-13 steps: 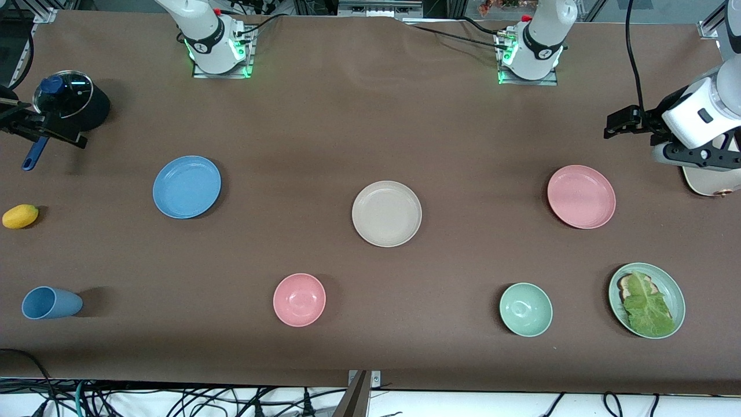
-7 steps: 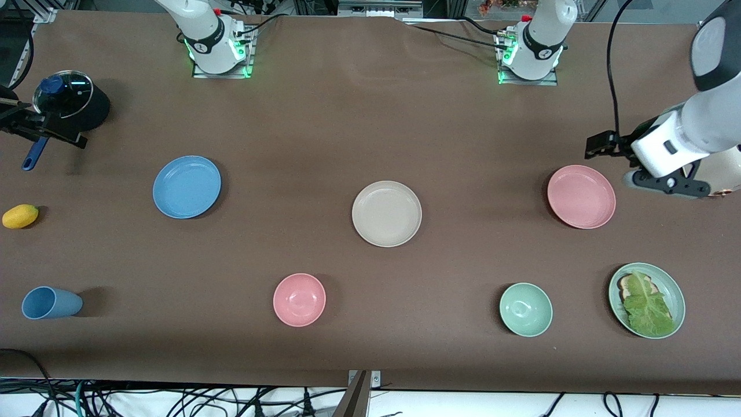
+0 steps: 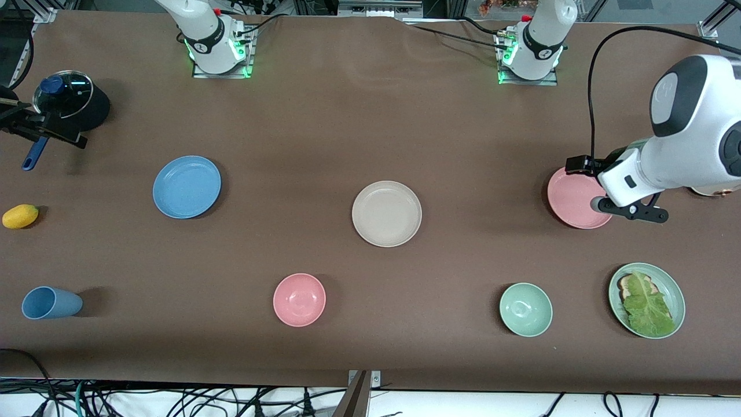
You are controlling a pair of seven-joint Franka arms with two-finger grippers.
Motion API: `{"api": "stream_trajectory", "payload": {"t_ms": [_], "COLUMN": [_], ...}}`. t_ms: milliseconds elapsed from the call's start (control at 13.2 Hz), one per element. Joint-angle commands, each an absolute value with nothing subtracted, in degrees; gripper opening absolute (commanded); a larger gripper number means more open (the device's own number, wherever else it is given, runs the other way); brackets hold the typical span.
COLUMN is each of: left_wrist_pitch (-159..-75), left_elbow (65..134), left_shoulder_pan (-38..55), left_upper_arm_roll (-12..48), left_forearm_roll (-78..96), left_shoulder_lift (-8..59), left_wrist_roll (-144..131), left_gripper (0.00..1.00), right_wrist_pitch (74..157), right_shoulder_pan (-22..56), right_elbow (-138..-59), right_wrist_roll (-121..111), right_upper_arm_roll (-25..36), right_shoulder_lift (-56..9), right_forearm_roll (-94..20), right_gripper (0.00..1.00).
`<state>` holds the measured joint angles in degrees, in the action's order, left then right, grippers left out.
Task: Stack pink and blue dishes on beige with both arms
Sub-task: 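Lower the left gripper to the pink plate rim and grasp it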
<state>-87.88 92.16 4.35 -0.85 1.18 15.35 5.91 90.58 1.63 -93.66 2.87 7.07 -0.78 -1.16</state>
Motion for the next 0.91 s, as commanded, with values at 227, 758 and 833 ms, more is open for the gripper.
{"api": "stream_trajectory", "payload": {"t_ms": [227,758,833], "left_wrist_pitch": [-94.46,-104.93,-106.68], "left_elbow": [91.58,97.20,98.34], "left_shoulder_pan": [-4.02,-13.52,-15.10], "left_upper_arm_roll": [-0.97,-0.88,-0.97], "left_forearm_roll": [0.79,4.47,5.87], "left_shoulder_lift": [20.29,23.11,23.64], "left_wrist_roll": [13.48,25.91,27.84], "left_gripper": [1.00,1.00,1.00], "right_wrist_pitch": [90.26,90.26,90.26], "right_shoulder_pan": [1.58,1.49,1.49], "right_elbow": [-93.78,-93.78,-93.78], "right_wrist_roll": [3.25,3.16,3.16], "right_upper_arm_roll": [7.12,7.56,7.56], "right_shoulder_lift": [-0.26,-0.35,-0.35], "right_forearm_roll": [-0.62,-0.70,-0.70], "right_gripper": [1.00,1.00,1.00]}}
